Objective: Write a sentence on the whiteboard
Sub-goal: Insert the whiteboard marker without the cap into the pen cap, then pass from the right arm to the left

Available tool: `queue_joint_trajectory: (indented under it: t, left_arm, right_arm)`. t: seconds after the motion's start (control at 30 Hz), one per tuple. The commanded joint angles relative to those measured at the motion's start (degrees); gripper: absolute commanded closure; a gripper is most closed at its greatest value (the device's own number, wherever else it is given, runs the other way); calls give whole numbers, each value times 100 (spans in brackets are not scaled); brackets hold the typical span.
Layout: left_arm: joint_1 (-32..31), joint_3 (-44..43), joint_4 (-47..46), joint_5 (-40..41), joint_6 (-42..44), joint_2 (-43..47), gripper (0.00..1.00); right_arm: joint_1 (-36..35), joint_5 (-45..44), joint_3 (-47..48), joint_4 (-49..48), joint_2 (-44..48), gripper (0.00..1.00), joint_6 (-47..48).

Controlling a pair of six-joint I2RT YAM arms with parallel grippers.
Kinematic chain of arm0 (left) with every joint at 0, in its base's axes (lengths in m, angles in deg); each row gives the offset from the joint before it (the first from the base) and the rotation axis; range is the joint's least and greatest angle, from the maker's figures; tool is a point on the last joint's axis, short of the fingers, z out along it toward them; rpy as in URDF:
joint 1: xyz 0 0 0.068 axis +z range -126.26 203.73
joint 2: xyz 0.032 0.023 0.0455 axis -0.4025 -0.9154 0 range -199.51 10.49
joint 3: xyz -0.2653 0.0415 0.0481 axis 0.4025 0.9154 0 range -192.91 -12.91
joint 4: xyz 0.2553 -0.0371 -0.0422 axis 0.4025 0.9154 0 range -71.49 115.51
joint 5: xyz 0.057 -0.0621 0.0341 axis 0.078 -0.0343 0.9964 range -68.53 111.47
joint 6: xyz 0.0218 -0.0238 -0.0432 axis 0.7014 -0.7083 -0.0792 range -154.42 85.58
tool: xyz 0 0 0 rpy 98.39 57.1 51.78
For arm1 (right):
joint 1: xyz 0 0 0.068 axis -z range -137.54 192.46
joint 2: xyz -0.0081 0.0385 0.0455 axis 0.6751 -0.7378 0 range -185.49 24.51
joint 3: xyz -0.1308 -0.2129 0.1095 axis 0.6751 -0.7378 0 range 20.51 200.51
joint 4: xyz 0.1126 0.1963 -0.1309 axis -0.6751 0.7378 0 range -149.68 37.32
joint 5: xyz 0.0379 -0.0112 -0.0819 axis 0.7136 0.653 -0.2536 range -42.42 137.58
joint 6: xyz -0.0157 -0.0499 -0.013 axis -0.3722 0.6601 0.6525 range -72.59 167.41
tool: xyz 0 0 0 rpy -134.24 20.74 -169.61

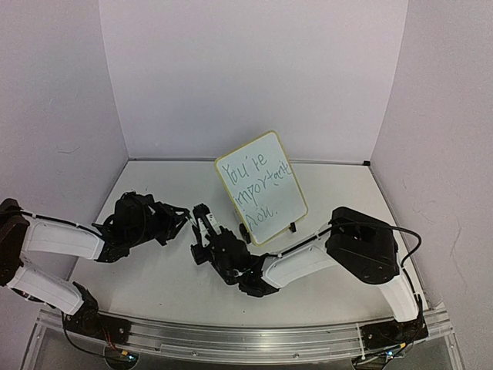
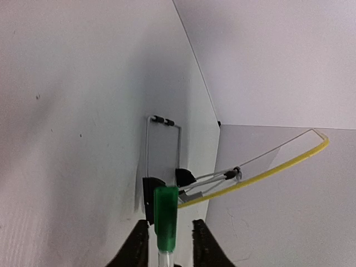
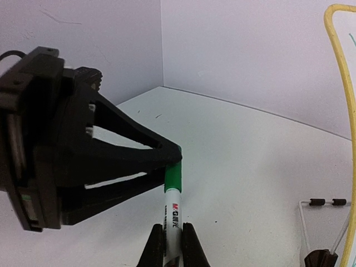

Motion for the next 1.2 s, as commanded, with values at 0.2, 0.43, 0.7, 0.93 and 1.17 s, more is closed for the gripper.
queue_joint_trajectory:
  t: [0.2,0.43,0.7,0.93,1.17]
  left_arm:
    - [-185,-948,1782,-207,1944,1174,32]
    - [-82,-1652,2807,-648,3795,1582,21]
    - [-82,-2429,3228,-2682,5400,1570,11]
    - [-82,-2397,3008,-3116,5330,1545,7]
    - [-82,-2369,3011,-3031,5235,1632,7]
  right_arm:
    - [317,-80,-1452,-236,1506,100,-317]
    - [599,1636,-2526,-263,2896,100,-1297]
    - [1368,4638,-2896,-306,3614,100,-2595]
    - [1517,5387,-2905,-700,3788,100,-3109]
    - [1604,5906,-2810,-933,3804,100,-3397]
